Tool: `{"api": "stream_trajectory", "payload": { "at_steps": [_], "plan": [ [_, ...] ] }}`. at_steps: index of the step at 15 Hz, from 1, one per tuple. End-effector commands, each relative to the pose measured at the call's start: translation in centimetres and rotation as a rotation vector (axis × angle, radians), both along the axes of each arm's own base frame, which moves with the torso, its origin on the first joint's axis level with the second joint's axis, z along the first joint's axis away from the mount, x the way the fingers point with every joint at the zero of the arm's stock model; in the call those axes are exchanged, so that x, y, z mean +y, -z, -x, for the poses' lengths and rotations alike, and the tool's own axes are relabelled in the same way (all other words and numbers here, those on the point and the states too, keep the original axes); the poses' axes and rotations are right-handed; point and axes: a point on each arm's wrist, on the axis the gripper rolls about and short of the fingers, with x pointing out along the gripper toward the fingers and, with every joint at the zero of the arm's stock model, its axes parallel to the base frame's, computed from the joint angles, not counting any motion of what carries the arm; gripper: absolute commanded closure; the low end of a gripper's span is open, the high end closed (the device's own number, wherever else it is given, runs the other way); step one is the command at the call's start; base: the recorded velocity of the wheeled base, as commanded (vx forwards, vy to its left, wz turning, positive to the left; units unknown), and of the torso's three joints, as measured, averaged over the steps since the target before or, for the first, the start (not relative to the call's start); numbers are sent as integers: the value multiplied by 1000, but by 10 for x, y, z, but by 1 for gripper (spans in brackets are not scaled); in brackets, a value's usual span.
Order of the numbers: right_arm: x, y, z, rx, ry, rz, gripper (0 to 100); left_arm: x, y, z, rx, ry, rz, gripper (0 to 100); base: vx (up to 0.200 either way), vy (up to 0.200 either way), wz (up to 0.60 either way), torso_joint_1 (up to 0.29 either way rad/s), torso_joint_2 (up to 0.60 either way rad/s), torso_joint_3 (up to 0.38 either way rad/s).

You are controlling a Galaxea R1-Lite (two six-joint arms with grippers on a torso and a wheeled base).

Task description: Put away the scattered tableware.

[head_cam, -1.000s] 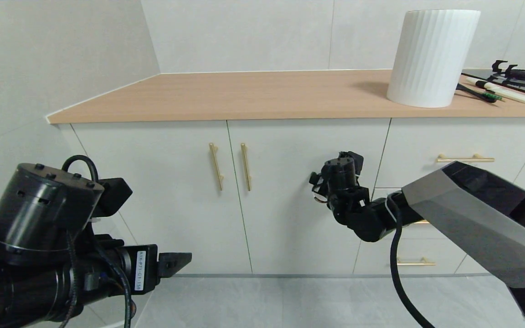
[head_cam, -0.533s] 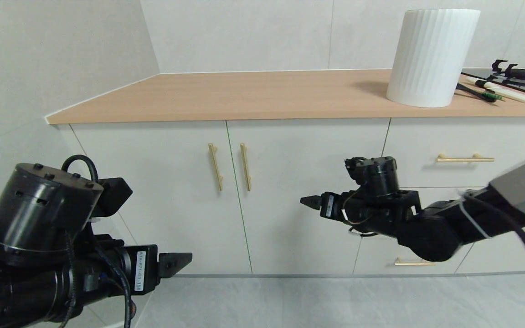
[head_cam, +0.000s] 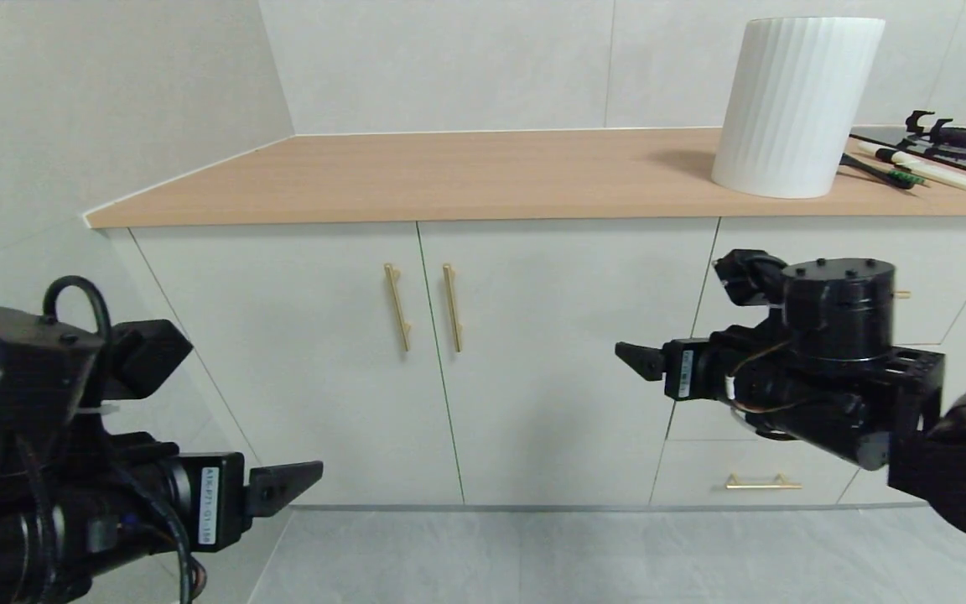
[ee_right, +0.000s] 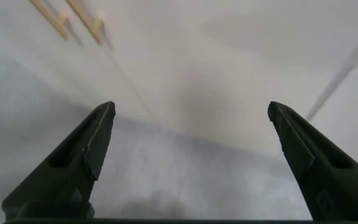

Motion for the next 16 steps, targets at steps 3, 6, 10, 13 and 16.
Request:
{"api": "stream_trajectory", "payload": {
  "at_steps": [3, 6, 10, 13, 16],
  "plan": [
    [-64, -27, 76, -127, 162, 8, 0, 41, -4, 48, -133, -59, 8, 0, 0, 0, 0, 0, 0, 0],
    [-114, -20, 130, -220, 256, 95, 0, 67, 4, 105, -316, -1, -11, 0, 0, 0, 0, 0, 0, 0],
    [-156, -33, 200, -451, 446, 112, 0, 88, 18, 151, -500, -101, 25, 0, 0, 0, 0, 0, 0, 0],
    [-170, -25, 257, -564, 502, 157, 0, 94, 25, 178, -638, -187, -68, 0, 0, 0, 0, 0, 0, 0],
    [-176, -11, 298, -678, 565, 245, 0, 95, 30, 202, -765, -248, -146, 0, 0, 0, 0, 0, 0, 0]
  ]
}}
